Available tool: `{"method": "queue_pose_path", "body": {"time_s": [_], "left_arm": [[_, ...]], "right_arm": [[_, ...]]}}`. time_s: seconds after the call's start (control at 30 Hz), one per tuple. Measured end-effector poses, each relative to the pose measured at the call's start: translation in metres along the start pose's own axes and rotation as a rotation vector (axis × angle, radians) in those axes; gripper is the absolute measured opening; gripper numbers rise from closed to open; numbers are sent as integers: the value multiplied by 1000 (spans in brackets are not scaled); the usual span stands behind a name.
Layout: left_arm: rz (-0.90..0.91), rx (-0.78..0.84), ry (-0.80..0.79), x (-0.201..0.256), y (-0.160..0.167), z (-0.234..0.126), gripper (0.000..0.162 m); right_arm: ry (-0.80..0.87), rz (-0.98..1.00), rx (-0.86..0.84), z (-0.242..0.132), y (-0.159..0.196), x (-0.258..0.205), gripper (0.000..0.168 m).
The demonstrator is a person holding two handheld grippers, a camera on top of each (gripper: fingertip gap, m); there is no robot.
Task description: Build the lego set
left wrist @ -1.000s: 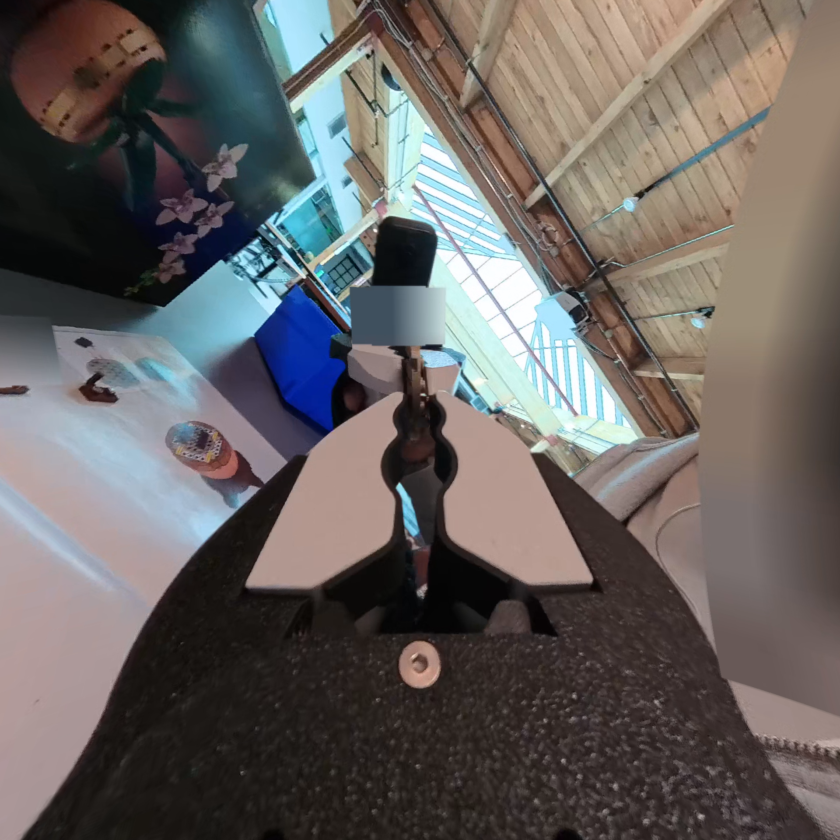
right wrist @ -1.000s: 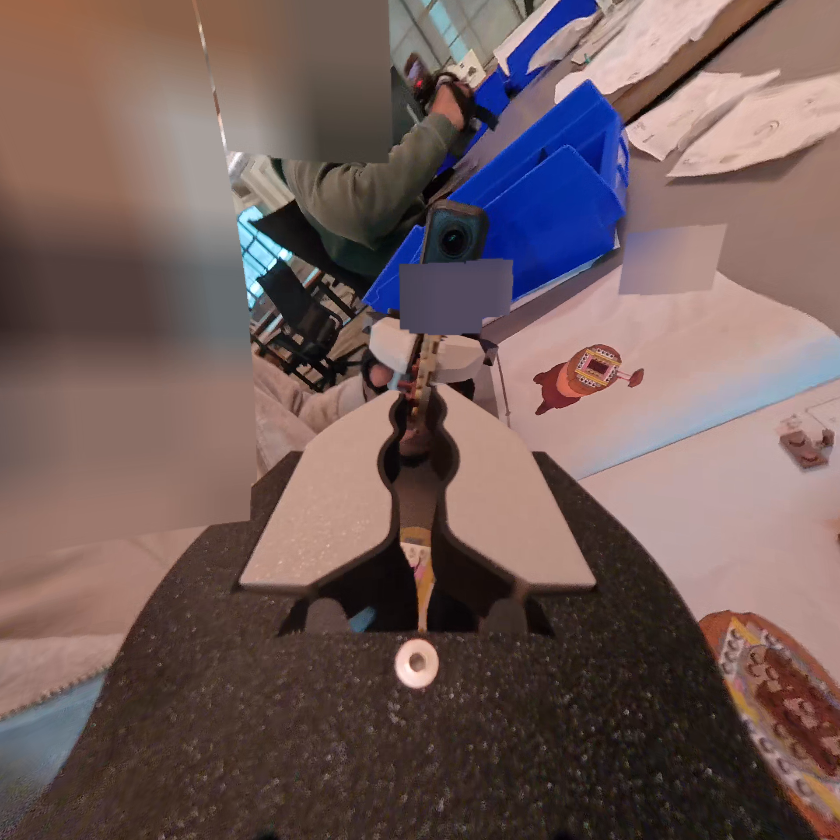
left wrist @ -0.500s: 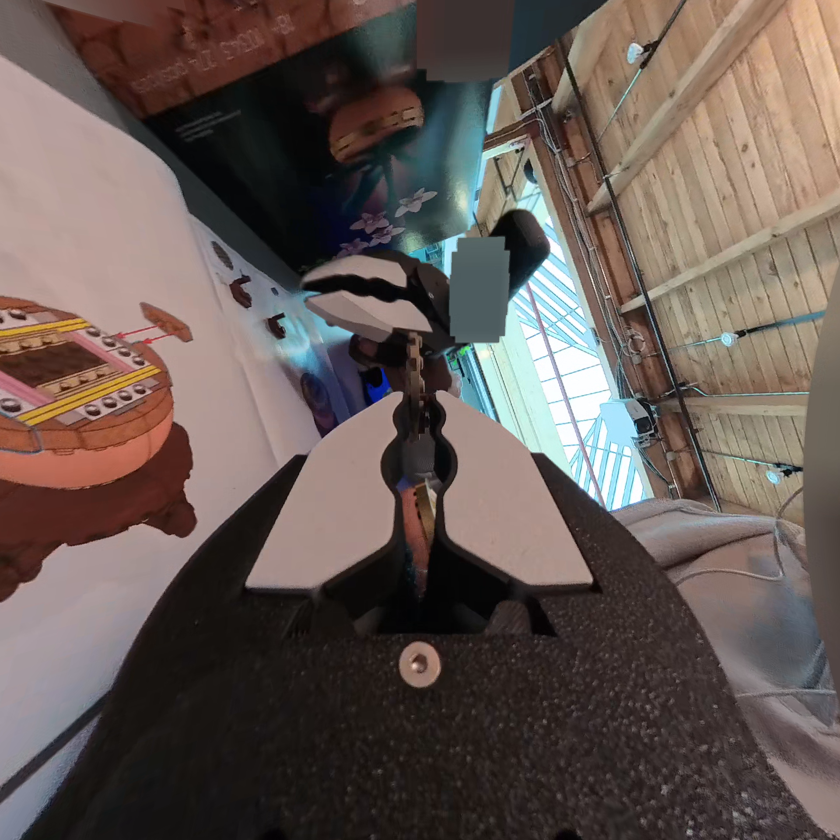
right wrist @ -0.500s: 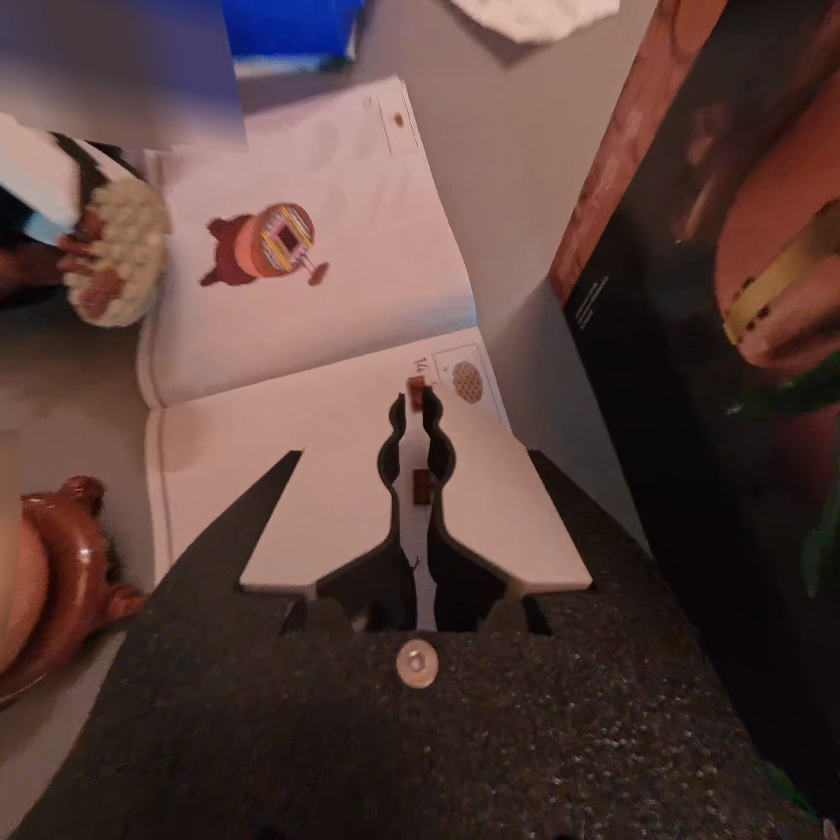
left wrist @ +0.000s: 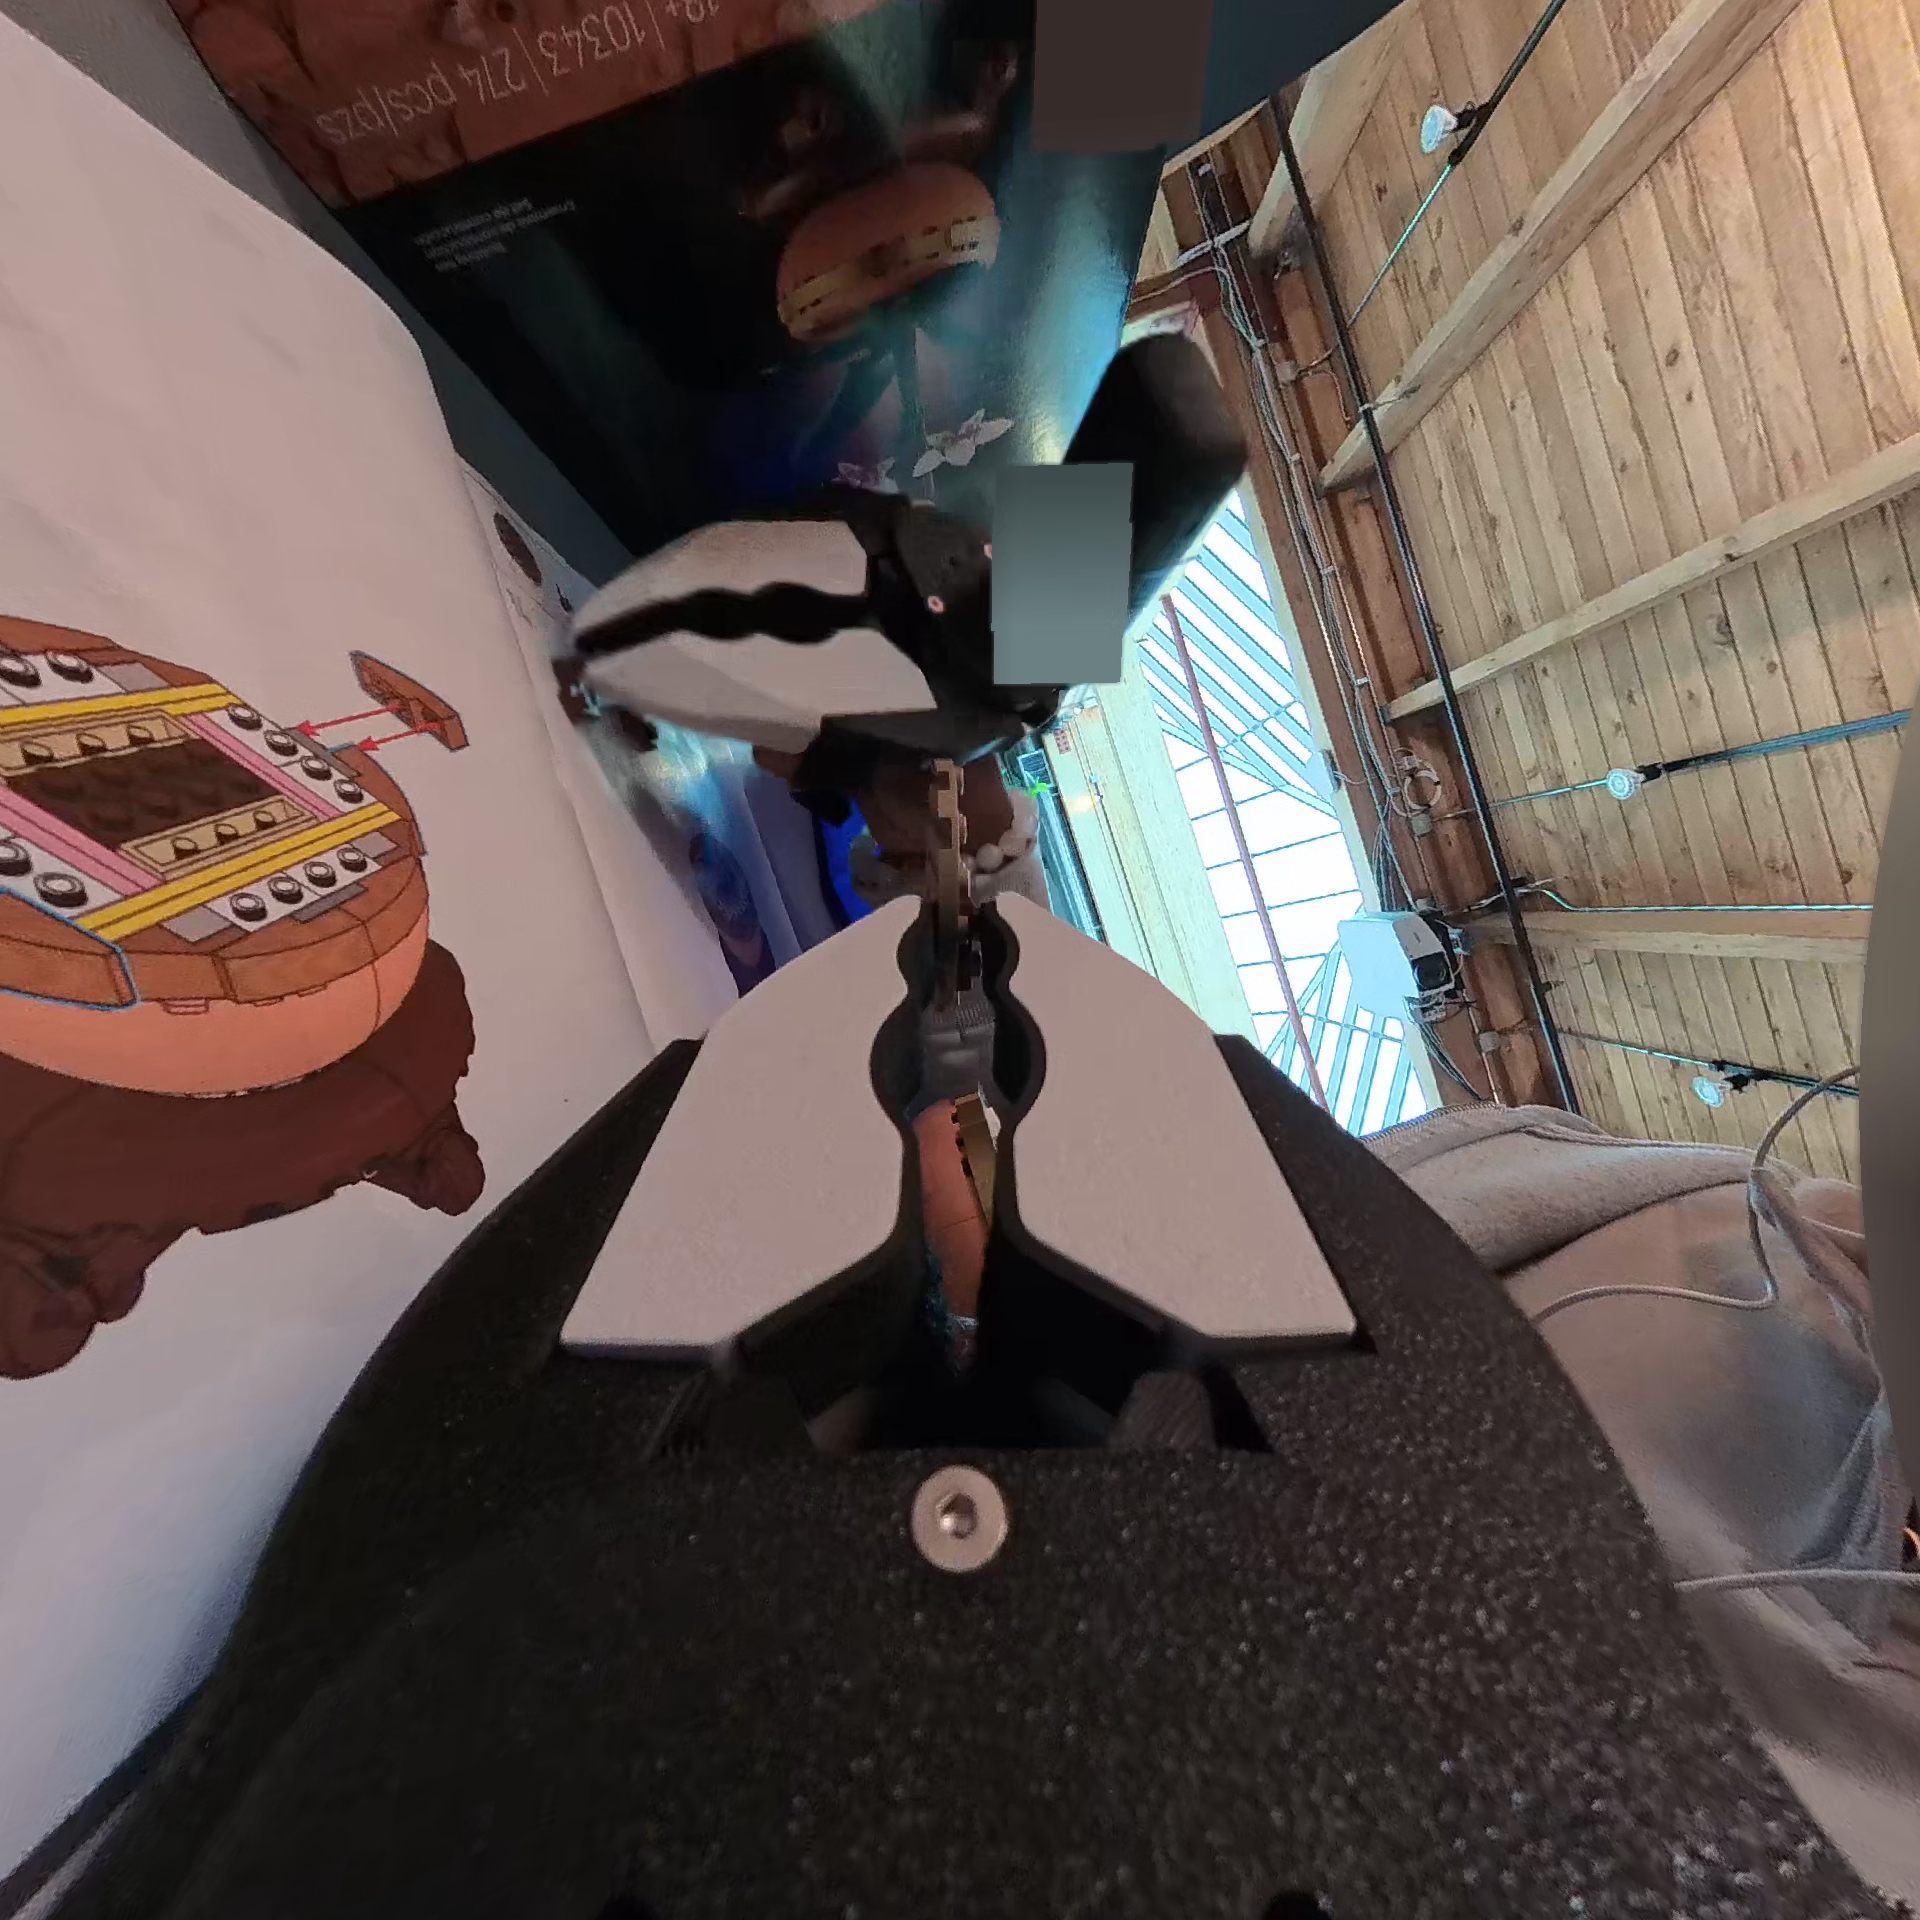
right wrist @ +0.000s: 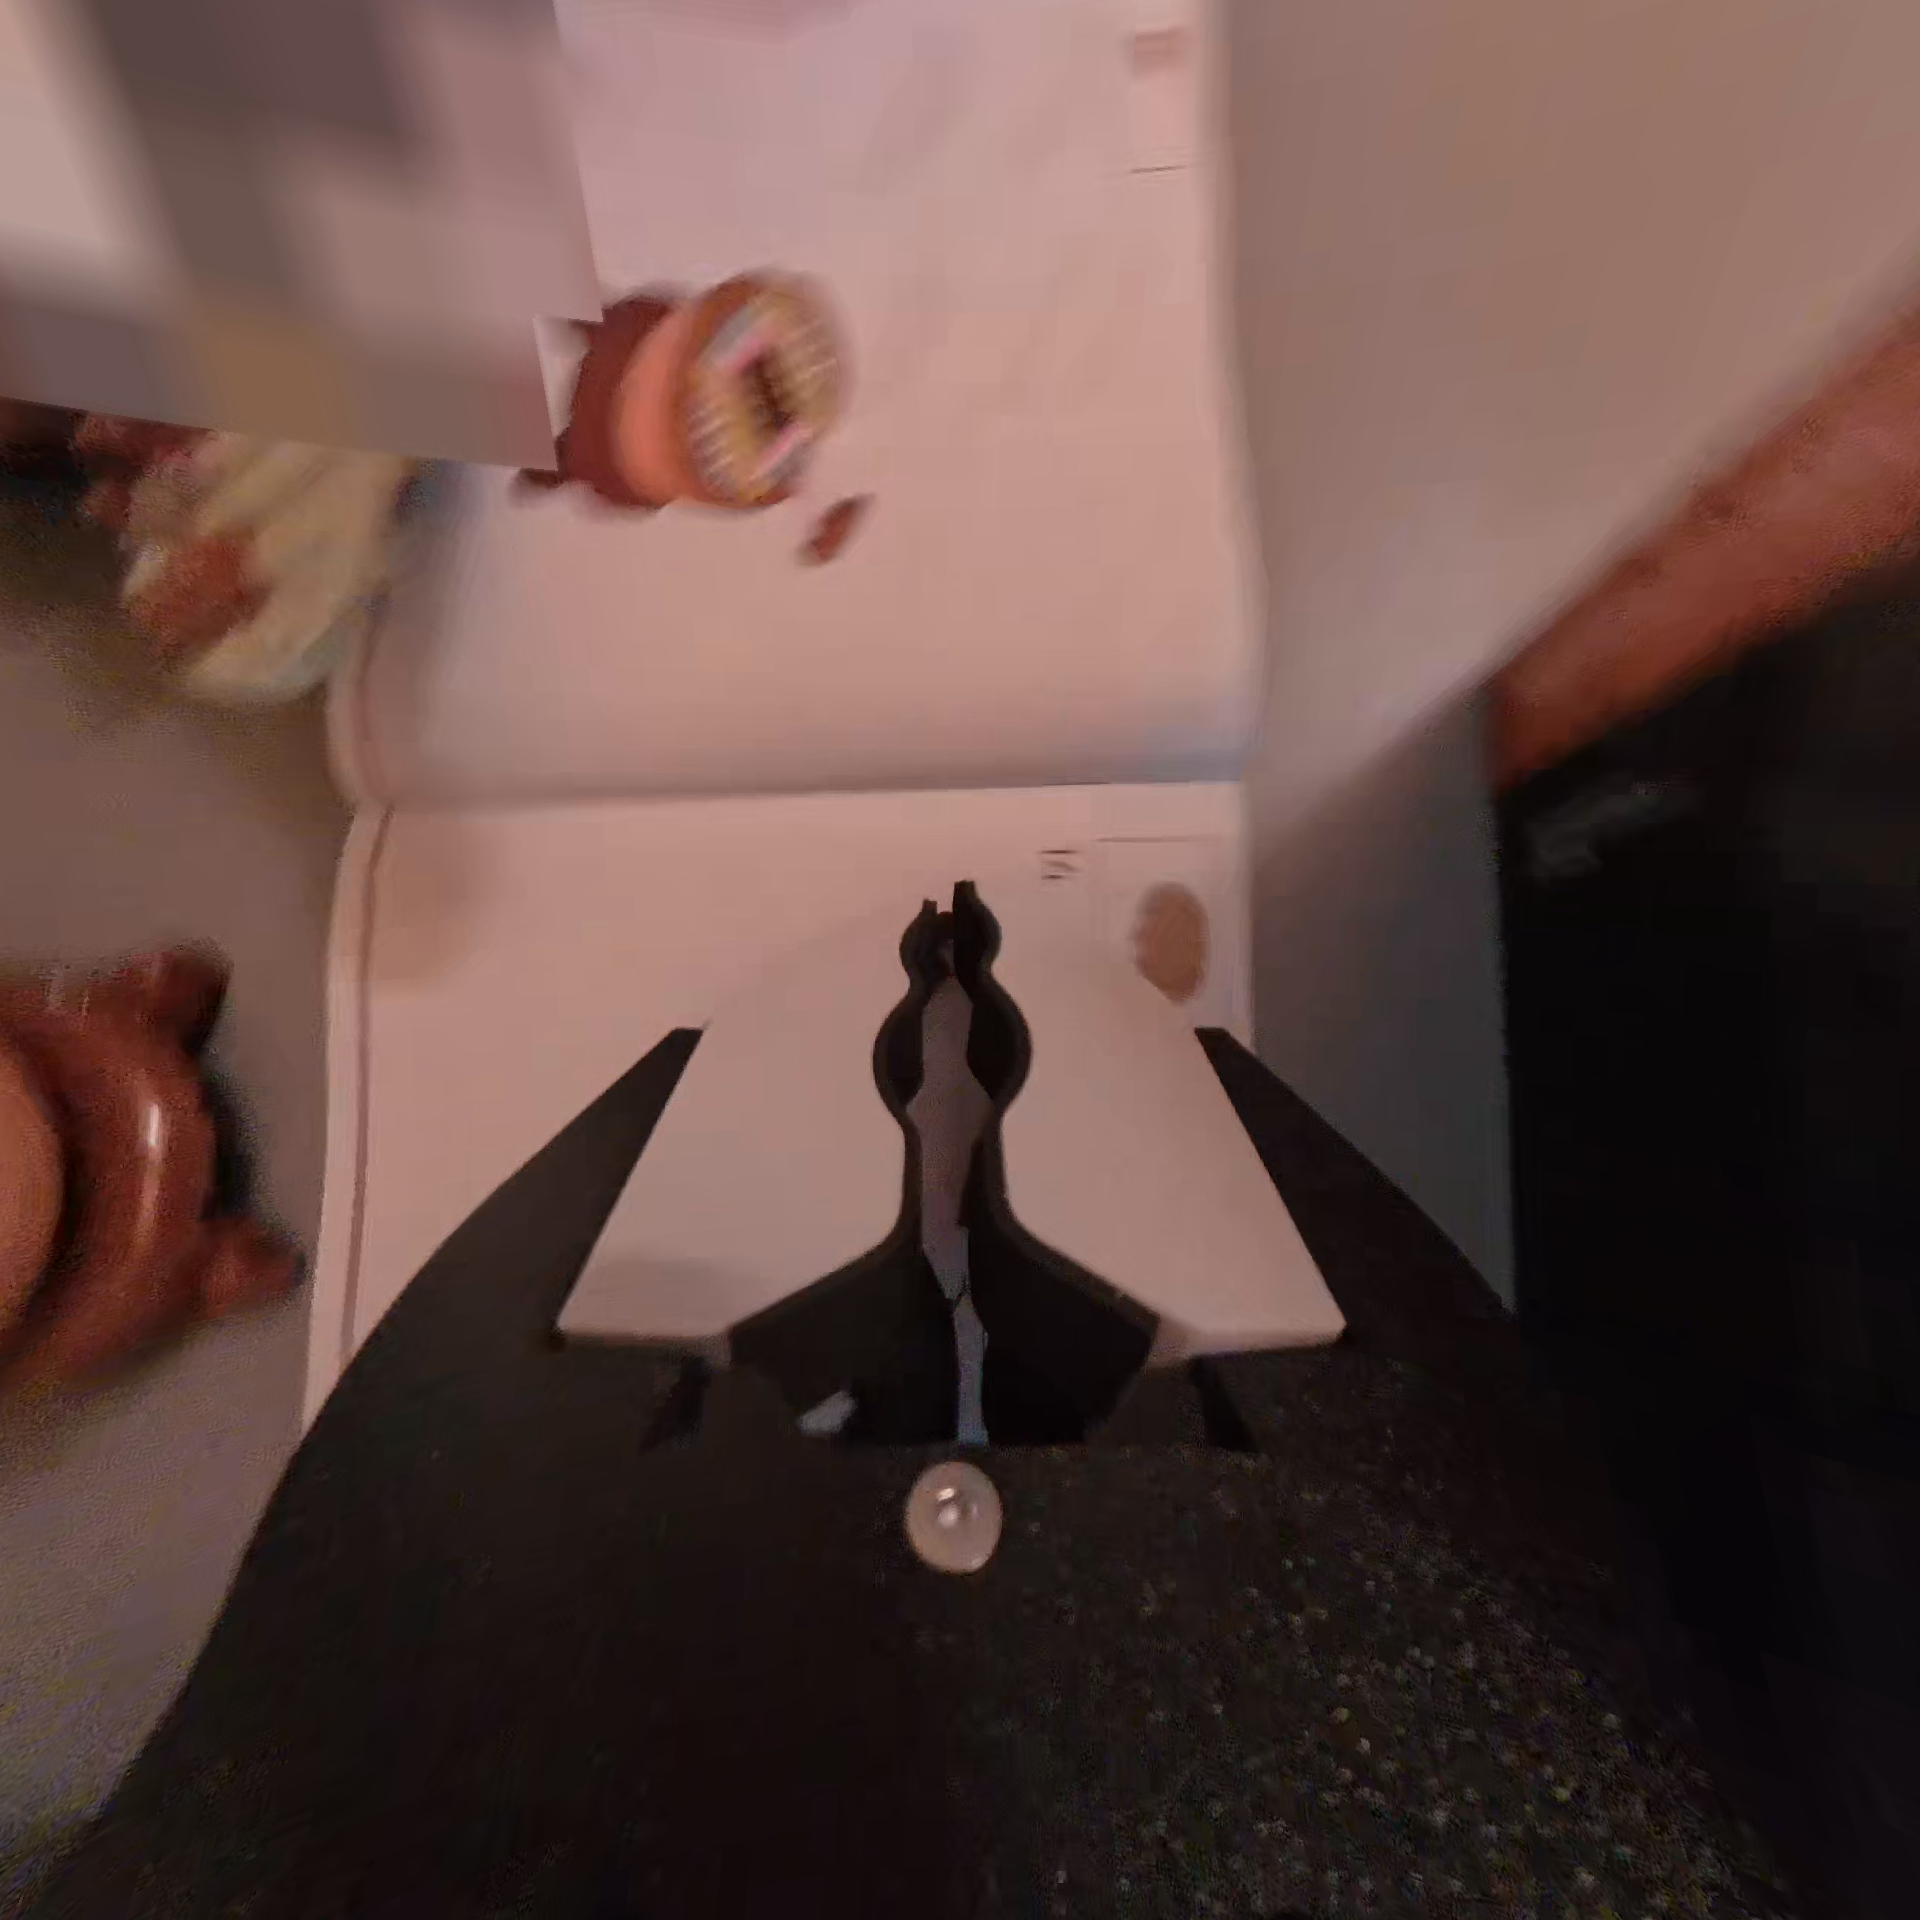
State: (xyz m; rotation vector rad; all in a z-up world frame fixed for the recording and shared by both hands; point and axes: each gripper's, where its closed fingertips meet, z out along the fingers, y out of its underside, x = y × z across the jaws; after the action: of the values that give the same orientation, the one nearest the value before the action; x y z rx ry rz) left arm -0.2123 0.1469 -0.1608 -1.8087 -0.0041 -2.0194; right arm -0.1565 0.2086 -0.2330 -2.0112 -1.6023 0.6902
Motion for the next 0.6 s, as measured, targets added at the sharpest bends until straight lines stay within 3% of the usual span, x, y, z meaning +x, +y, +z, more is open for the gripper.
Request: {"method": "queue_pose_path", "body": {"time_s": [0.1, 0.2, 0.27, 0.3, 0.4, 0.43, 0.5, 0.53, 0.6], "left_arm": [[0, -5, 2, 0, 1, -1, 7], [-2, 3, -1, 0, 0, -1, 7], [-6, 13, -3, -1, -1, -2, 7], [-10, 15, -2, -1, -1, -2, 7], [-14, 9, 3, -1, 0, -2, 7], [-14, 6, 3, -1, 0, -2, 7], [-17, 4, 3, -1, 0, -2, 7], [-20, 5, 3, -2, 0, -2, 7], [-23, 9, 3, -2, -1, -2, 7]], "right_arm": [[-73, -324, -85, -2, 4, -15, 5], [-7, -356, -12, -11, -8, -12, 17], [39, -300, 138, -21, -23, -14, 34], [82, -275, 203, -26, -28, -13, 51], [270, -171, 312, -39, -30, -5, 85], [308, -127, 321, -41, -27, -5, 83], [394, 8, 284, -42, -16, -1, 48], [397, 91, 232, -39, -6, -2, 32], [315, 249, 202, -29, 0, -15, 14]]}}
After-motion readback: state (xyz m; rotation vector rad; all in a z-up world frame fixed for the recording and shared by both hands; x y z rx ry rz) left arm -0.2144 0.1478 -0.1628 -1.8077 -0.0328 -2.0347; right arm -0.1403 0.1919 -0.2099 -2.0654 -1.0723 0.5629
